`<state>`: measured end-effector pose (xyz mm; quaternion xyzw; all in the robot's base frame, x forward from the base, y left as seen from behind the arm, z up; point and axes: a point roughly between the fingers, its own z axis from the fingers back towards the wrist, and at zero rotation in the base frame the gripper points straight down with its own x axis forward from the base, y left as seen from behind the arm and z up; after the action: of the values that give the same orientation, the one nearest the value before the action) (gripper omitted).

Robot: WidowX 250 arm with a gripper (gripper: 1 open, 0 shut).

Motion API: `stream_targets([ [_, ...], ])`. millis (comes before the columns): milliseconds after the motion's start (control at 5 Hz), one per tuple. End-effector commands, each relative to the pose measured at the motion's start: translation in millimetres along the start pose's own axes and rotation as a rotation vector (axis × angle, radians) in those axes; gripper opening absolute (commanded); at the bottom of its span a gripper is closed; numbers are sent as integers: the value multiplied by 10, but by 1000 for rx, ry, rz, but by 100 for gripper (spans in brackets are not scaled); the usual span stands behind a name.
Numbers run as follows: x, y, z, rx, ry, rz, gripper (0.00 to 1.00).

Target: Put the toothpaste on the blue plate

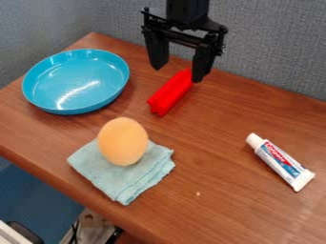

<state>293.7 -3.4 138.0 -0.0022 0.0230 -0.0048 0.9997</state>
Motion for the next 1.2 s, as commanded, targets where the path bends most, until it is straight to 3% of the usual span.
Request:
stream_targets([
  [0, -15, -16, -61, -2, 18, 5, 100],
  [400, 78, -580, -240, -28, 21, 124, 100],
  [600, 136, -869, -389, -27, 14, 192, 100],
  [1000, 183, -1249, -721, -36, 3, 399, 100],
])
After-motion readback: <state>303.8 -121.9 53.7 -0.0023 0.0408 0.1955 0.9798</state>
